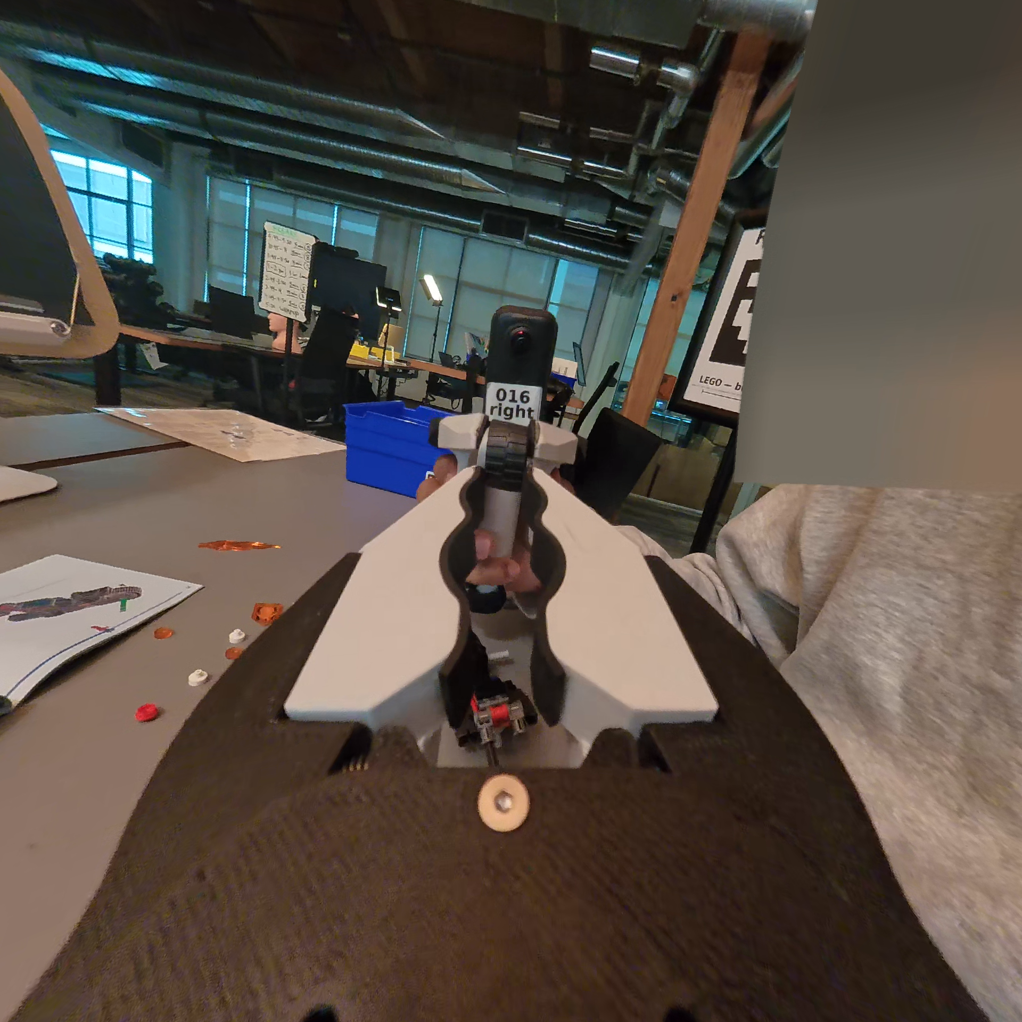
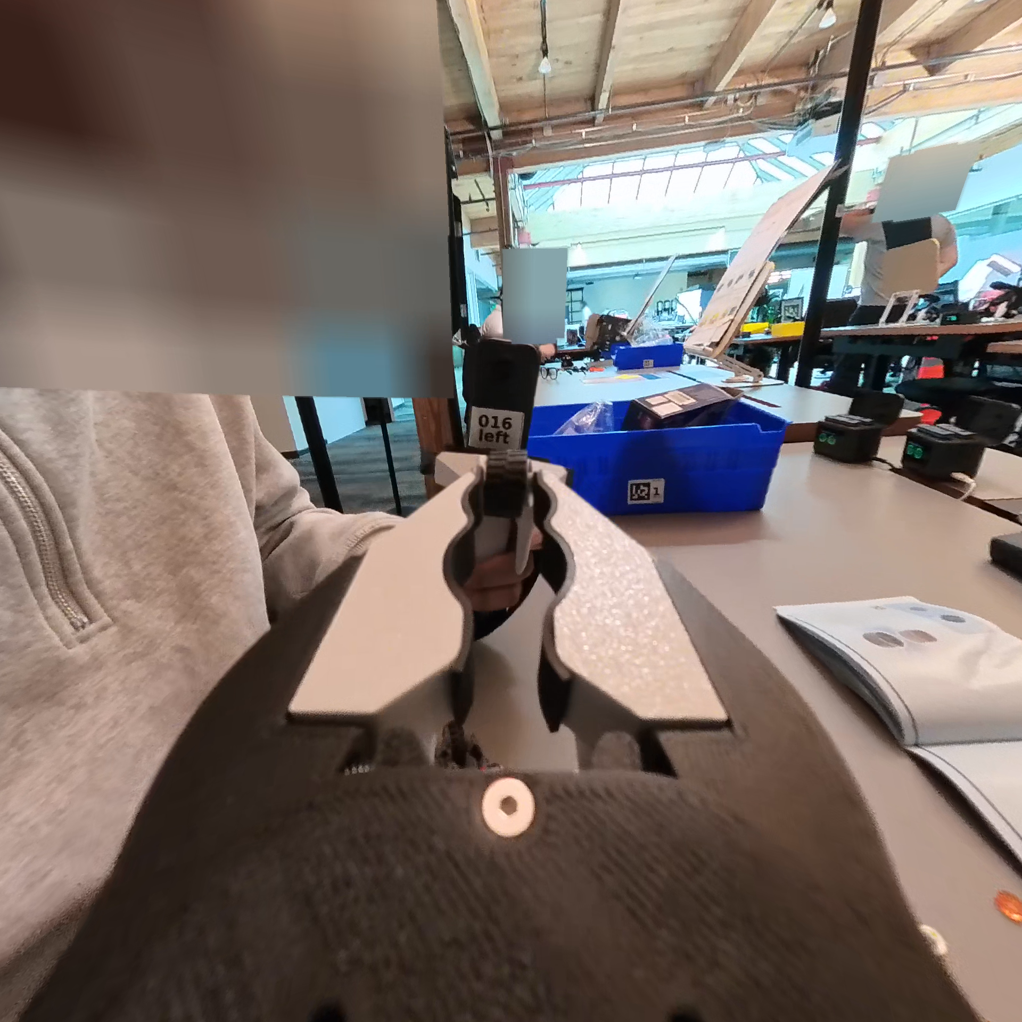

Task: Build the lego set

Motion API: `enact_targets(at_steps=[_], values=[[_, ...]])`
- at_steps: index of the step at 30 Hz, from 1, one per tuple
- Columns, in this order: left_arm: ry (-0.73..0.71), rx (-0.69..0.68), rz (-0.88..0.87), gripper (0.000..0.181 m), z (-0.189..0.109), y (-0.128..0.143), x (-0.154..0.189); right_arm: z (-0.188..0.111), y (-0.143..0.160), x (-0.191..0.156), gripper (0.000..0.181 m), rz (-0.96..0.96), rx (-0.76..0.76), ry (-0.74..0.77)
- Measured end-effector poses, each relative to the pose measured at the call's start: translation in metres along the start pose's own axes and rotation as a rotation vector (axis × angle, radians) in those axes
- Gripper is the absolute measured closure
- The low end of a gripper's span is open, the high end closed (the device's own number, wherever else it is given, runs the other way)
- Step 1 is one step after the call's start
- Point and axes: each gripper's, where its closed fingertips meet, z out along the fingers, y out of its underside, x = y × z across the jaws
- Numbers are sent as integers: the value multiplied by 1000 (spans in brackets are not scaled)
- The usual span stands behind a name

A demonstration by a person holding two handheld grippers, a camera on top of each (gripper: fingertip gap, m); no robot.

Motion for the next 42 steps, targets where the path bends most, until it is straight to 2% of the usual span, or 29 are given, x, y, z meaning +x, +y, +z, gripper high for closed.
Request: enact_targets(at_steps=[6,11,13,29,39,42], values=[[28,13,-34,171,0,-1,1,0,2,-1,167,28,-26,-13],[17,27,-50,151,1,-2,-2,2,4,-5,168,69,-35,-51],[53,19,-41,166,1,-1,4,1,4,-4,168,65,-40,-45],[286,19,-244,167,0,-4,27,0,-4,-26,168,394,25,-309],[296,14,-215,167,2,-2,29,-2,-4,-30,168,475,29,-369],[225,31,-228,167,0,-4,17,1,-5,-17,167,467,68,-301]])
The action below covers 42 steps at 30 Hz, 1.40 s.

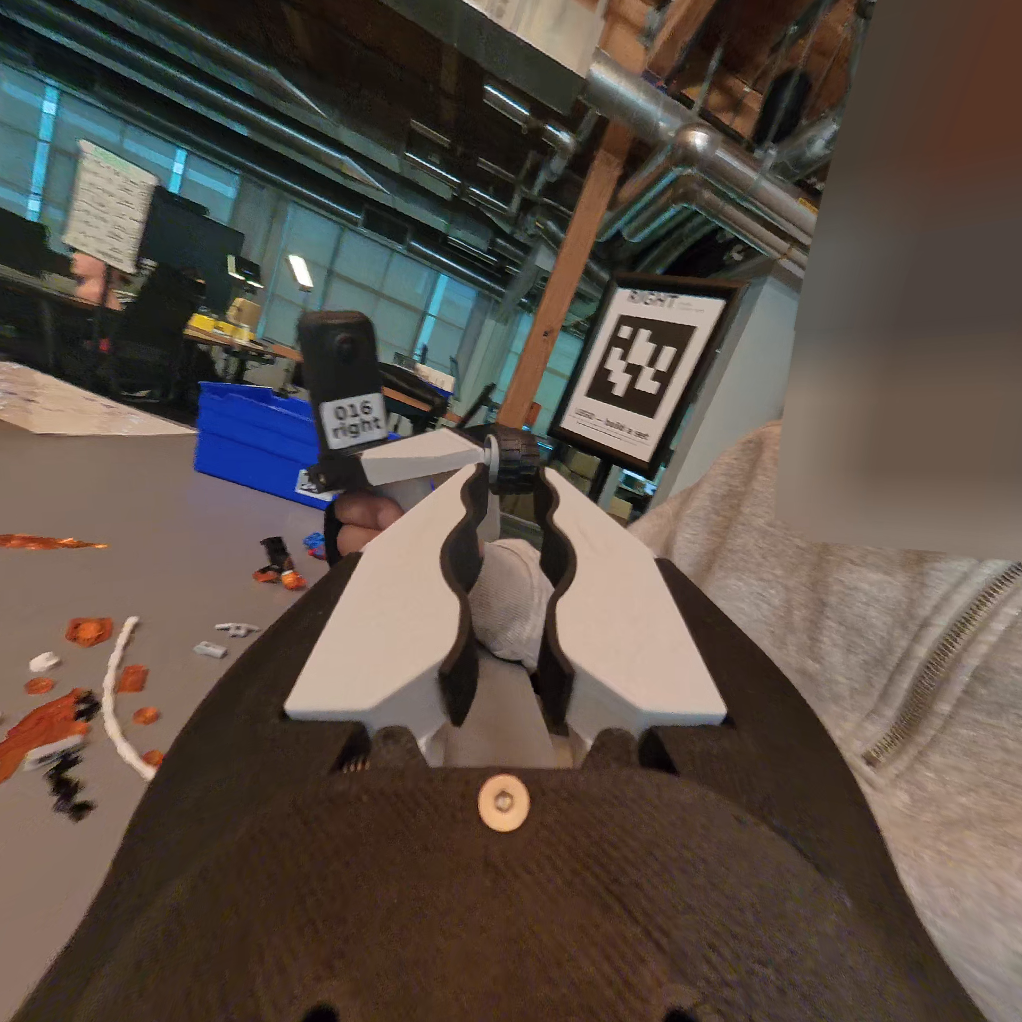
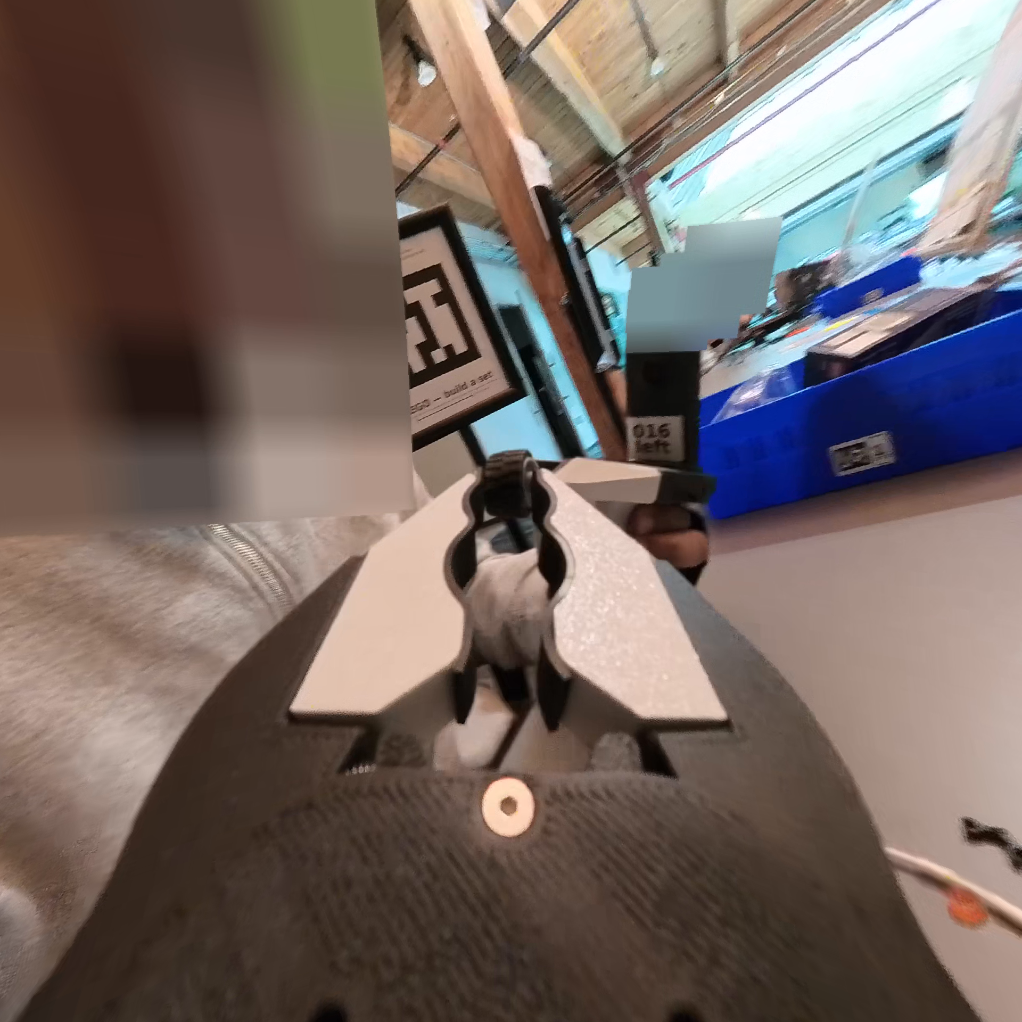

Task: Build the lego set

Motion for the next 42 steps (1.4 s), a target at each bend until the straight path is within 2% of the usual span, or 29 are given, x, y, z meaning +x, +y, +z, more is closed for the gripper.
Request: enact_targets(at_steps=[2,5,10,14,17,20,23,28,30,31,35,42], values=[[-26,30,-22,167,-5,-6,-7,2,-3,9,165,-75,27,75],[-66,86,-105,167,-14,-12,-20,-1,-8,22,140,-217,31,221],[-128,105,-223,165,-23,-8,-40,-7,-14,31,129,-649,-48,491],[-146,132,-346,165,-30,-5,-54,-12,-4,41,134,-1174,-286,756],[-152,107,-405,165,-29,3,-59,-12,9,53,140,-1491,-479,870],[-149,71,-420,165,-25,9,-59,-14,20,69,143,-1608,-646,934],[-162,58,-432,165,-26,13,-62,-18,16,72,158,-1663,-688,992],[-129,92,-388,160,-25,5,-57,-16,11,65,164,-1409,-563,937],[-165,133,-323,141,-26,-3,-58,-14,10,61,164,-1219,-469,863],[-175,148,-293,137,-27,-7,-58,-12,9,57,164,-1118,-416,818],[-129,132,-257,138,-22,-8,-48,-5,7,44,164,-760,-237,604],[-13,79,-142,147,-8,-7,-18,2,6,27,165,-304,-92,309]])
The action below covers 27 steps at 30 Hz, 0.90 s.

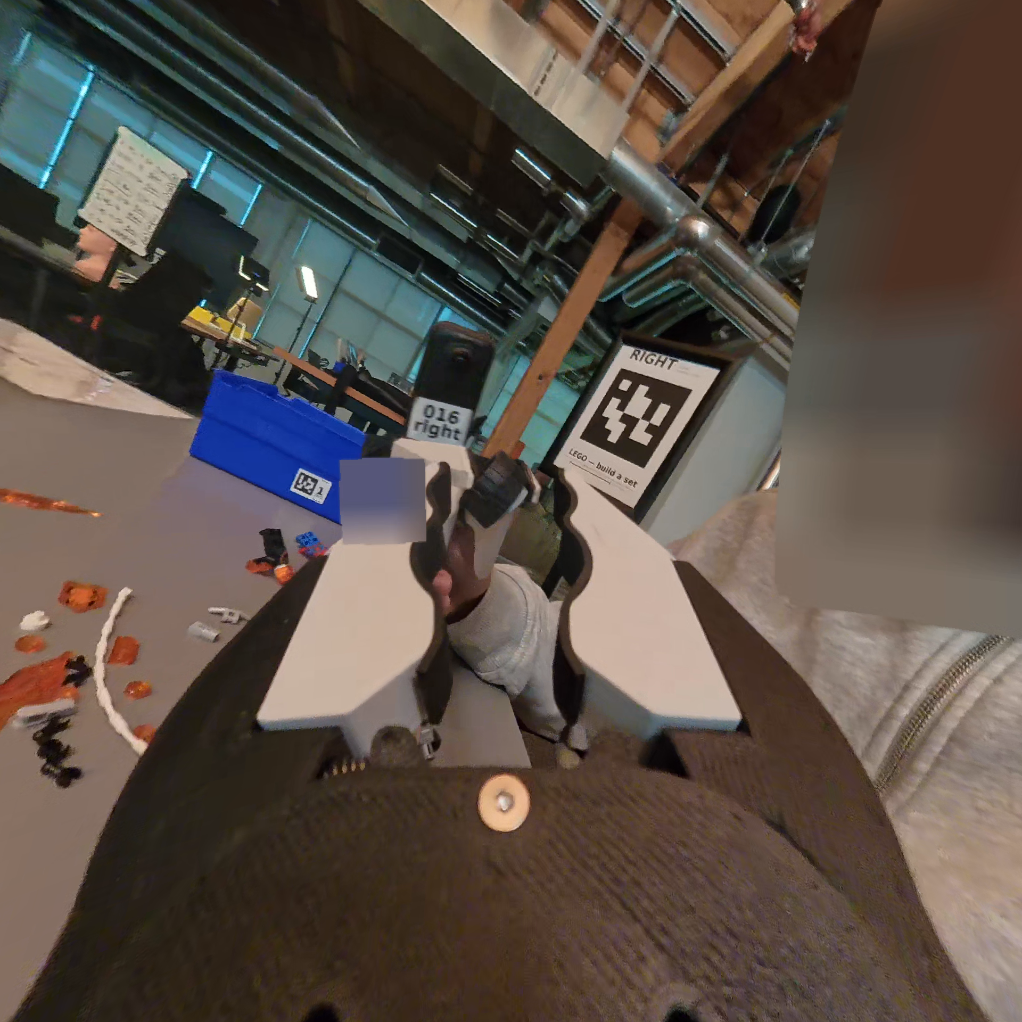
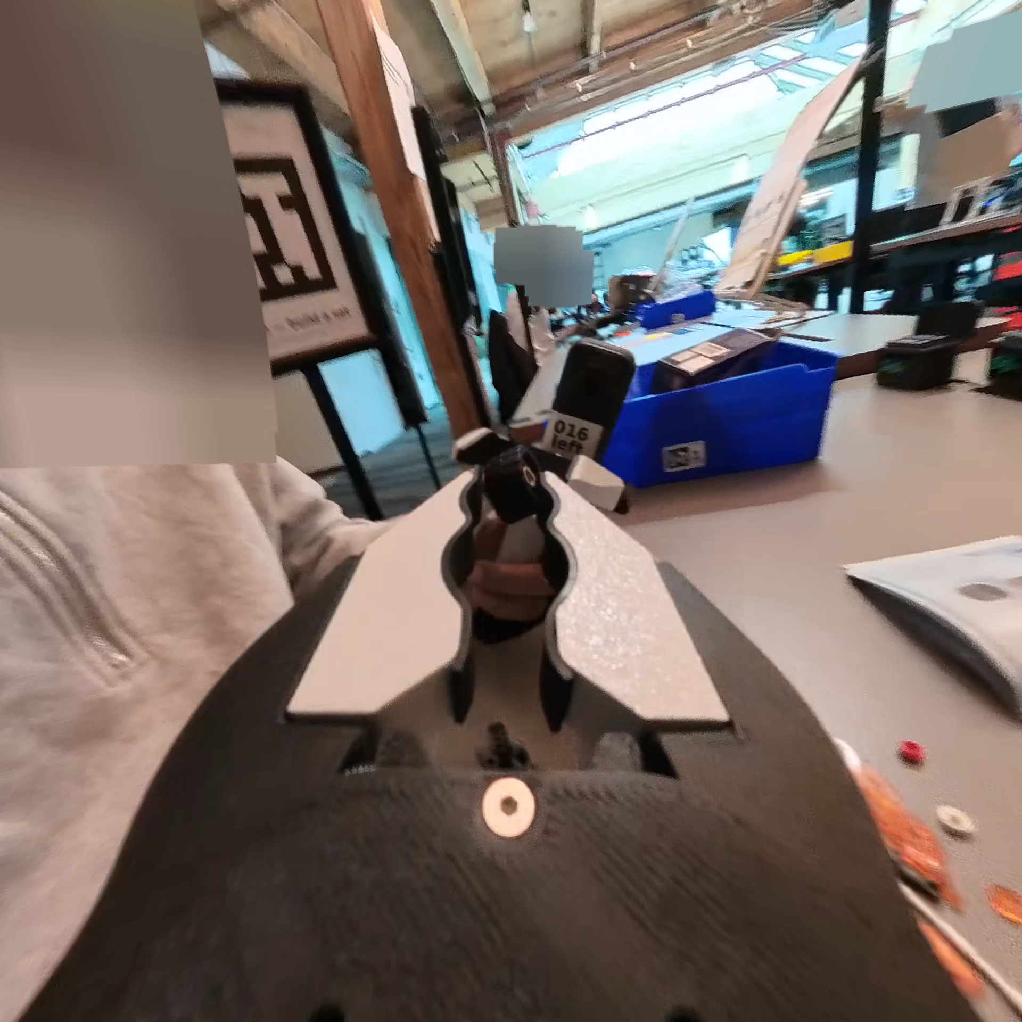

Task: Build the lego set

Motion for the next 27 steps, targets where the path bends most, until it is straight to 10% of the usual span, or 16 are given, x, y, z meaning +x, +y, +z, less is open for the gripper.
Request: enact_targets(at_steps=[10,15,27], values=[[-86,-22,145,164,-1,-1,0,-4,-9,-1,165,179,85,-95],[-142,-9,163,166,-7,-5,-7,-2,-6,9,140,26,63,35],[-189,-40,186,166,-7,-1,-13,-4,-6,12,164,-233,14,178]])
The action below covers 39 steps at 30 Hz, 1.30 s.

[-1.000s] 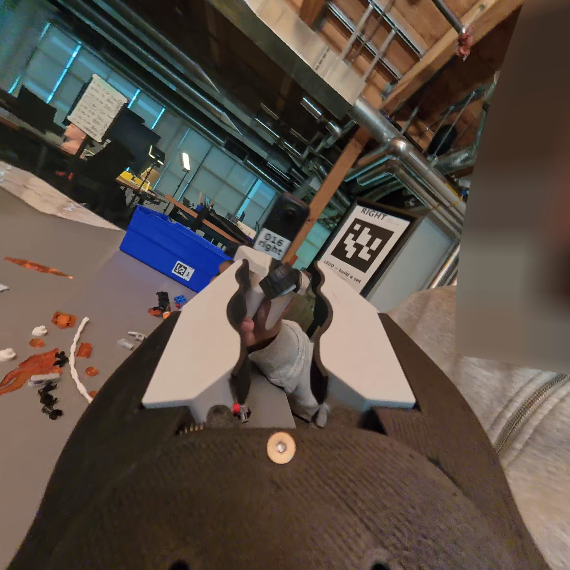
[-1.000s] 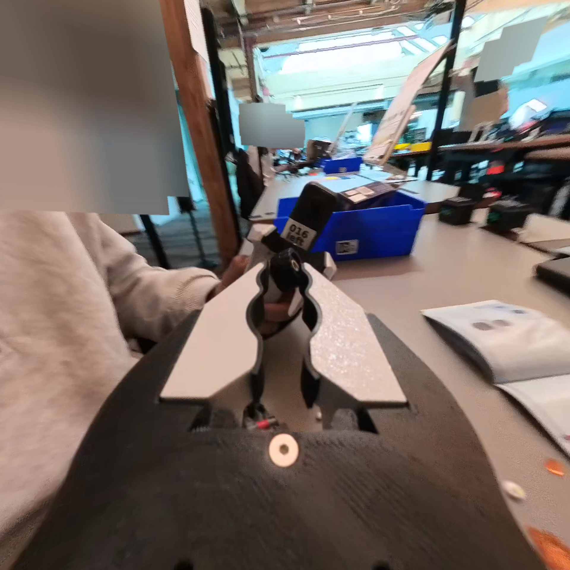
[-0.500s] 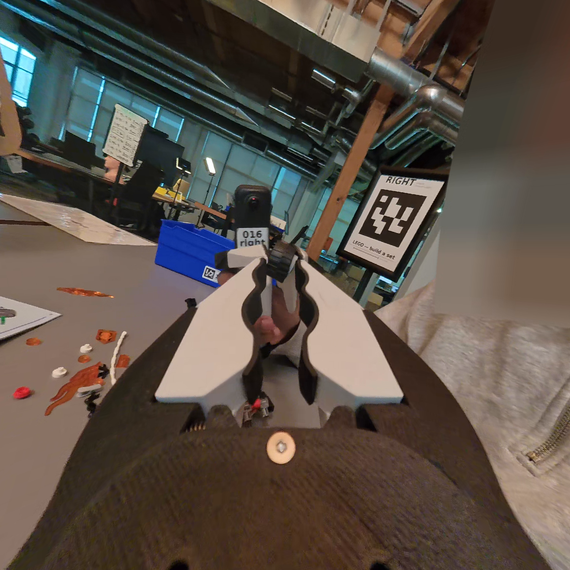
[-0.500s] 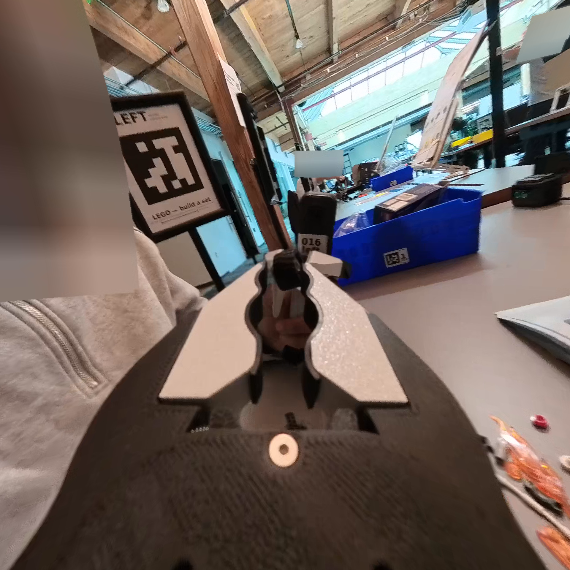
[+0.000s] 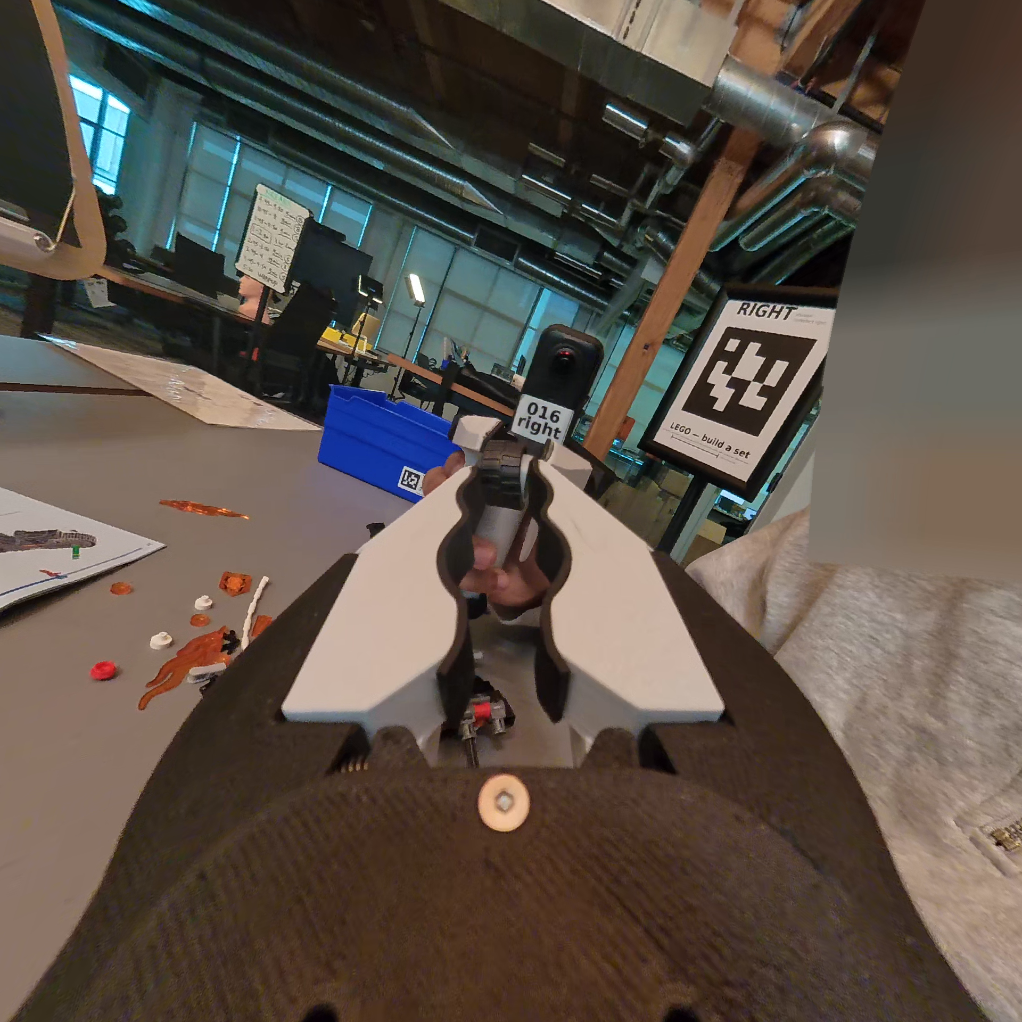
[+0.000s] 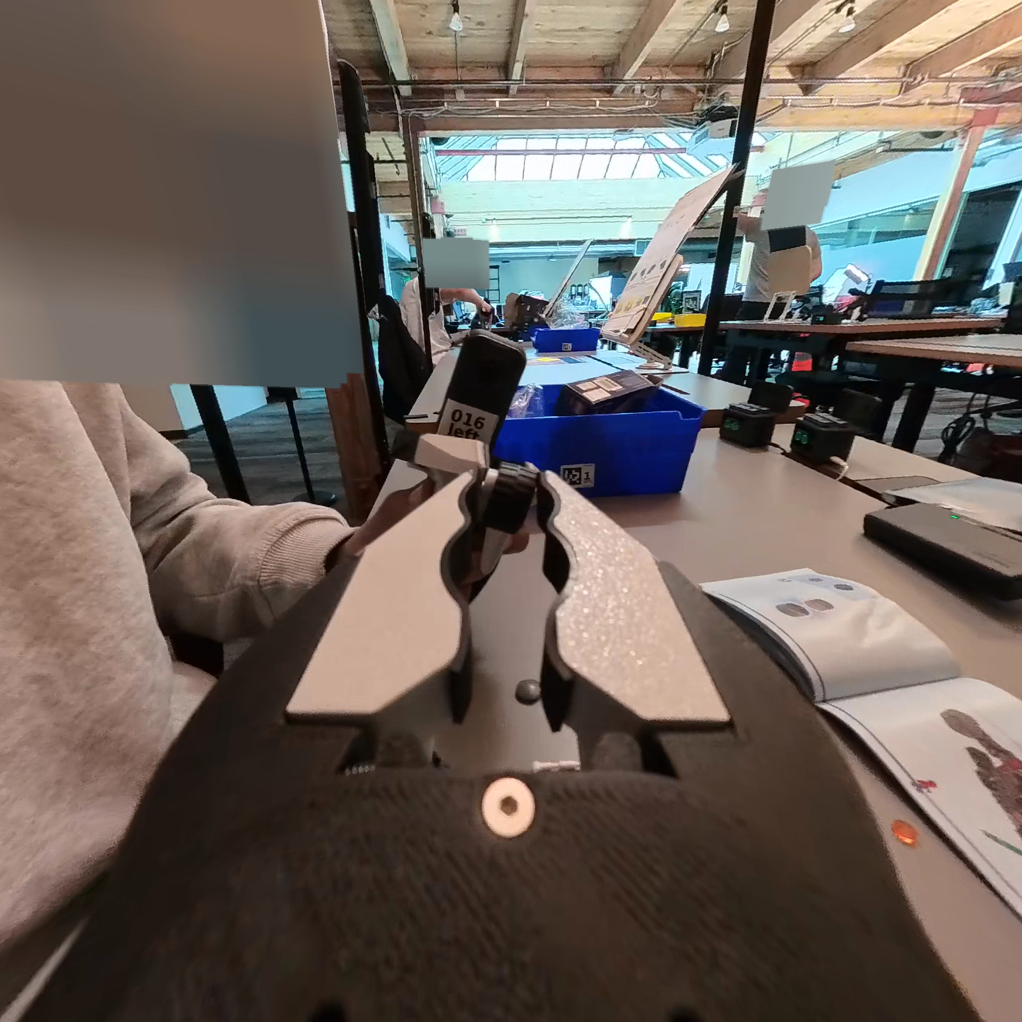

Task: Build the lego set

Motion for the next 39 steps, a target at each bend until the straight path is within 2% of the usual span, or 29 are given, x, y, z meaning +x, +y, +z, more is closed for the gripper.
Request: enact_targets(at_steps=[8,18,25,28,31,32,35,39], values=[[-22,-15,-1,166,1,2,-1,-1,2,1,166,-47,-56,26],[-36,-30,-13,166,1,4,-3,-1,3,1,167,-5,-71,14],[-93,-78,53,168,1,10,-6,-2,6,3,170,-15,-90,23],[-94,-72,60,168,1,9,-6,-1,5,3,170,-6,-82,19],[-75,-45,50,168,1,5,-5,0,1,2,170,51,-13,-7],[-72,-38,53,168,1,4,-4,0,0,2,168,56,6,-15],[-68,-13,37,168,-2,0,-5,0,0,2,146,38,10,-15],[-52,31,-5,168,-6,-6,-7,3,6,1,143,57,-11,-25]])
